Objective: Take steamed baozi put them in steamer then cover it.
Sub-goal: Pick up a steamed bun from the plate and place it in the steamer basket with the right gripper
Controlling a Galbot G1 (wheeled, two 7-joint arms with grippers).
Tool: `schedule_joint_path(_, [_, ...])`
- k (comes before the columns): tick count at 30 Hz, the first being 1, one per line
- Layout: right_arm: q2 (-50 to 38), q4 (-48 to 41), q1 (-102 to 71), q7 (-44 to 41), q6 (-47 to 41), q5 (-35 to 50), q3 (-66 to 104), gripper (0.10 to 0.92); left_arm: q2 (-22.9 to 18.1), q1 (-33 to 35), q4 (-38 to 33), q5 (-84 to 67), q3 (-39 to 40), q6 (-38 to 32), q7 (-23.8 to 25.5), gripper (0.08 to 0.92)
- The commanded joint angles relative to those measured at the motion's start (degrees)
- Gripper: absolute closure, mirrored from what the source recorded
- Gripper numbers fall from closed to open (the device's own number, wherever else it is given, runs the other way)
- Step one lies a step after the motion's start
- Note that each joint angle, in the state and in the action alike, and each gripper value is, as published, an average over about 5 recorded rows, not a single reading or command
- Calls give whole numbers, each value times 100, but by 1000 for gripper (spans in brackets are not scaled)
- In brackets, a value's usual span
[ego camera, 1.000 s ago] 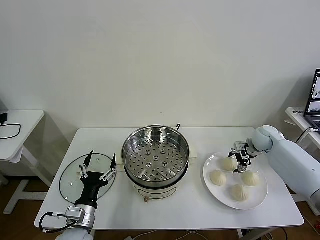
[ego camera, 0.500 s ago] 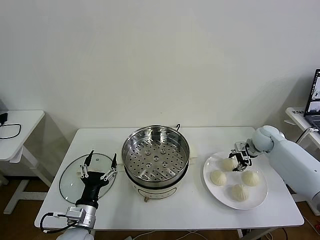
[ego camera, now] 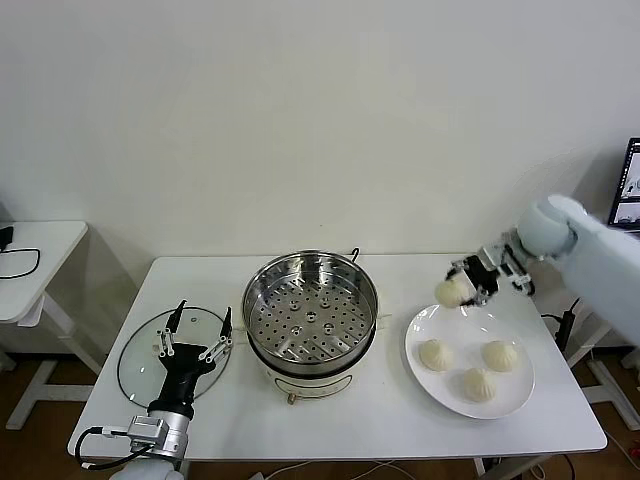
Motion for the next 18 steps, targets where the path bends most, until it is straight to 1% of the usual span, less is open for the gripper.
schedule_joint_path(1, [295,937,2233,-290,833,399,-1672,355,4,0,17,-10,-52,7,15,177])
schedule_joint_path(5, [1146,935,2575,-108,1074,343,-2071,355,28,-11,65,-43,-171,16,42,177])
schedule_joint_path(8, [1724,761,2591,61,1269,275,-2214,355,56,-23,92,-78,-254,24,66,177])
schedule_joint_path(12, [2388,276,2322,300,1678,31,-2231,355,81,-57,129,-131,-342,36,91,177])
schedule_joint_path(18, [2971,-513,1676,602,2047,-393,-2092,355,126,-97,233,-178,-445,47,127,177])
